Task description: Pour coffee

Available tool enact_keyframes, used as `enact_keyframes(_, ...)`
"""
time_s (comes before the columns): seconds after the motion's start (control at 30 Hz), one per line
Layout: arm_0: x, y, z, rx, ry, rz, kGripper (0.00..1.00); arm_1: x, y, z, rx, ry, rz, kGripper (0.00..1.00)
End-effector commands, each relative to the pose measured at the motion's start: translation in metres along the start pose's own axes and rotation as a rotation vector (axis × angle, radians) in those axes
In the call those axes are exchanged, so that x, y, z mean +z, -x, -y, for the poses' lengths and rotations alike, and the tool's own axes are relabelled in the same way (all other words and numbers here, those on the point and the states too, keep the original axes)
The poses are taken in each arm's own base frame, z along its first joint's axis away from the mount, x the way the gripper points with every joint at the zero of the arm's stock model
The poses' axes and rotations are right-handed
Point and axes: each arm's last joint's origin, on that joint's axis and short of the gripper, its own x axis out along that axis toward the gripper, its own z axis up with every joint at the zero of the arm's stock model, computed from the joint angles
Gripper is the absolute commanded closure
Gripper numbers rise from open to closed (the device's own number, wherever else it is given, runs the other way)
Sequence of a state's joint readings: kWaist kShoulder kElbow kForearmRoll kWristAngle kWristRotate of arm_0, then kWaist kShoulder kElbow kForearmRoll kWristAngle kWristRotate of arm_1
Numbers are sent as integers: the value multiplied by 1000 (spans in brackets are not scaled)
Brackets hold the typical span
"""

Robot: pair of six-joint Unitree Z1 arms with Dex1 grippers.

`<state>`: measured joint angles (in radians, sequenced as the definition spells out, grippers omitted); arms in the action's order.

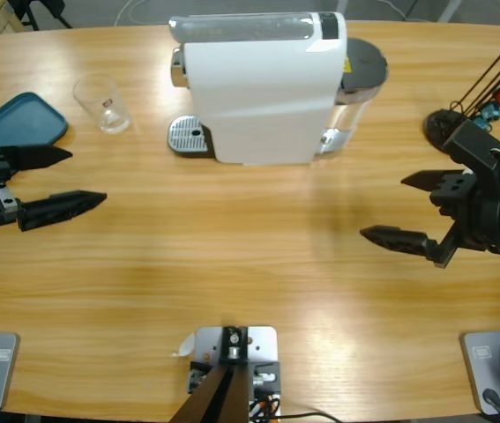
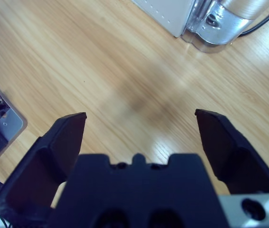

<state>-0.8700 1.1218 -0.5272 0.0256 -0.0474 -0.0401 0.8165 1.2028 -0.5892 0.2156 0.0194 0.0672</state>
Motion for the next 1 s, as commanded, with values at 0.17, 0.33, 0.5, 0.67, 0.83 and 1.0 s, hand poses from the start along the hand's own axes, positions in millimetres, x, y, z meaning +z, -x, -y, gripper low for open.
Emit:
enact_keyframes(0.17, 88, 45, -10, -193, 275, 116, 110, -1, -4, -2, 30, 13, -30, 0)
enact_keyframes(0.33, 103, -7, -68, -386, 626, 83, 147, -1, 0, -2, 31, 14, -11, 0)
enact_keyframes(0.5, 112, -34, -105, -472, 880, 106, 164, -2, 4, -3, 36, 14, 2, 0)
enact_keyframes(0.67, 118, -59, -119, -544, 1003, 119, 222, -4, 7, -3, 36, 15, 15, 0)
enact_keyframes(0.83, 120, -93, -130, -657, 1053, 98, 234, -4, 9, -3, 36, 15, 24, 0)
enact_keyframes(1.0, 98, -114, -128, -708, 1072, 100, 234, -5, 11, -2, 37, 15, 34, 0)
